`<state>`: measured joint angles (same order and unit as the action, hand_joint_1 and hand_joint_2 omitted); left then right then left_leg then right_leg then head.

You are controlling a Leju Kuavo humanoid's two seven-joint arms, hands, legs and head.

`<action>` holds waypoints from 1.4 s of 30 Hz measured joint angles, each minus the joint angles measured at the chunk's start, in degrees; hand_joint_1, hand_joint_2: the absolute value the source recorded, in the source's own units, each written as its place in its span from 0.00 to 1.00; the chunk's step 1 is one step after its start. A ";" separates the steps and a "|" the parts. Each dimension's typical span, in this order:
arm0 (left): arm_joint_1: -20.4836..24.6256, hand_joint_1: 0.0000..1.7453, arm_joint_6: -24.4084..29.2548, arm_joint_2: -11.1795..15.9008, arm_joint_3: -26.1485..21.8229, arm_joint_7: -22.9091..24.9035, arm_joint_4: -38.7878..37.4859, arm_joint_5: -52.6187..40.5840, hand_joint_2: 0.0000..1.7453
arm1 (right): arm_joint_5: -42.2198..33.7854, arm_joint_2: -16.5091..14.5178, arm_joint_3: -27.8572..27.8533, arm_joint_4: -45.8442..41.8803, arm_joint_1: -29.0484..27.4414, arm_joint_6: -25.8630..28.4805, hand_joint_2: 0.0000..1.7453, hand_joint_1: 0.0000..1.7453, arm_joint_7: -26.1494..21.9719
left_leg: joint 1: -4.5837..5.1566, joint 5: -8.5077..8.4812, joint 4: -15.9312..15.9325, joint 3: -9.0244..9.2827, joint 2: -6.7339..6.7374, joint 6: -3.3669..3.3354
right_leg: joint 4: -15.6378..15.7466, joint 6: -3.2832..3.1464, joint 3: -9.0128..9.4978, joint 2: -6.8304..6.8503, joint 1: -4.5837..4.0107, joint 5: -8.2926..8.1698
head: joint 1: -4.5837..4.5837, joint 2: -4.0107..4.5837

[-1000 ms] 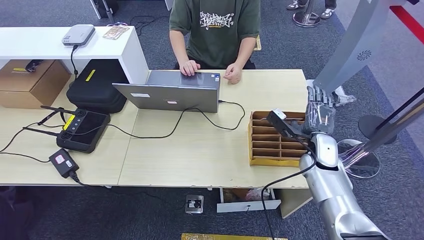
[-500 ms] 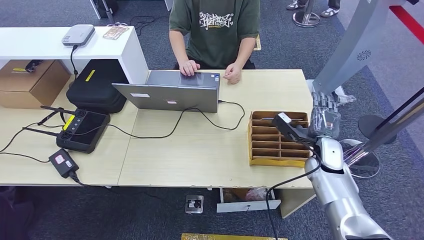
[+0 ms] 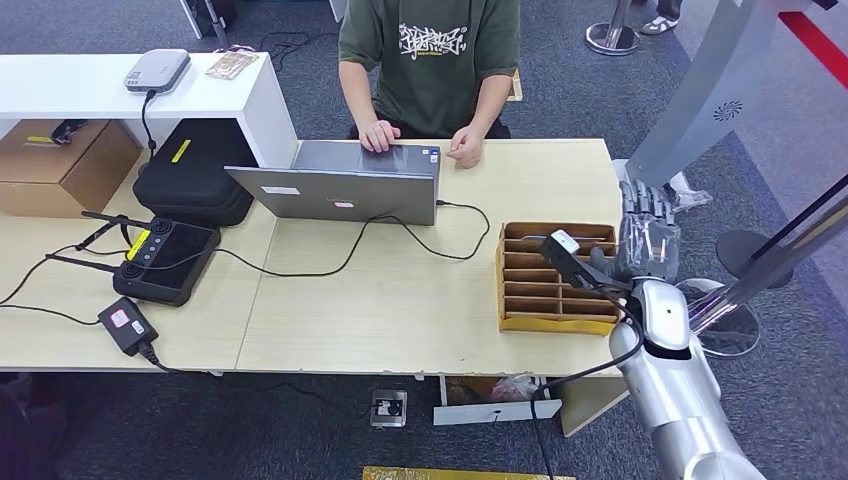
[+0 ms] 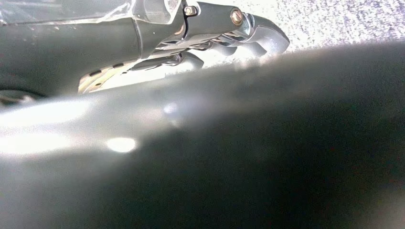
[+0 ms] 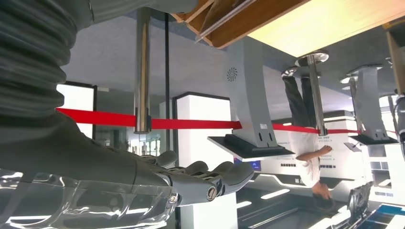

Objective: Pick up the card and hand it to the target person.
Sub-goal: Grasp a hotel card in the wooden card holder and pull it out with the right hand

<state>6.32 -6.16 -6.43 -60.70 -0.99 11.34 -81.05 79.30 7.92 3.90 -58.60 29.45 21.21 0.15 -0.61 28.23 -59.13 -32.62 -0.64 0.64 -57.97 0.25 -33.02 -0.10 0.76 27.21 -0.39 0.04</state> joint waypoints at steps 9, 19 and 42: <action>-0.12 0.00 0.00 0.02 0.00 -0.31 -0.01 0.00 0.00 | -0.05 -0.18 0.16 -0.11 0.43 -2.28 1.00 0.28 0.26 | 0.00 0.00 0.00 -0.03 -0.01 0.00 | 0.00 0.00 0.00 0.02 0.00 0.00 | -0.01 0.00; -0.14 0.00 0.00 0.31 0.00 -0.41 -0.01 -0.11 0.00 | -0.96 -0.18 0.16 3.52 2.28 -2.86 1.00 0.36 0.44 | 0.00 0.00 0.00 -0.02 -0.01 -0.01 | 0.00 0.00 0.00 0.02 0.00 0.00 | 0.00 0.00; -0.25 0.00 0.00 0.39 0.02 -0.65 -0.01 -0.34 0.00 | -1.79 -0.18 0.16 5.14 2.44 -2.82 1.00 0.82 0.07 | 0.00 -0.01 0.00 -0.02 -0.01 -0.01 | 0.00 0.00 0.00 0.02 0.00 0.00 | 0.00 0.00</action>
<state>6.08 -6.16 -6.03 -60.68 -1.64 11.33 -81.38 77.50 7.74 4.07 -53.46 31.88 18.39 0.22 -0.61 28.22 -59.13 -32.63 -0.65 0.63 -57.97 0.25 -33.02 -0.08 0.76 27.22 -0.39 0.04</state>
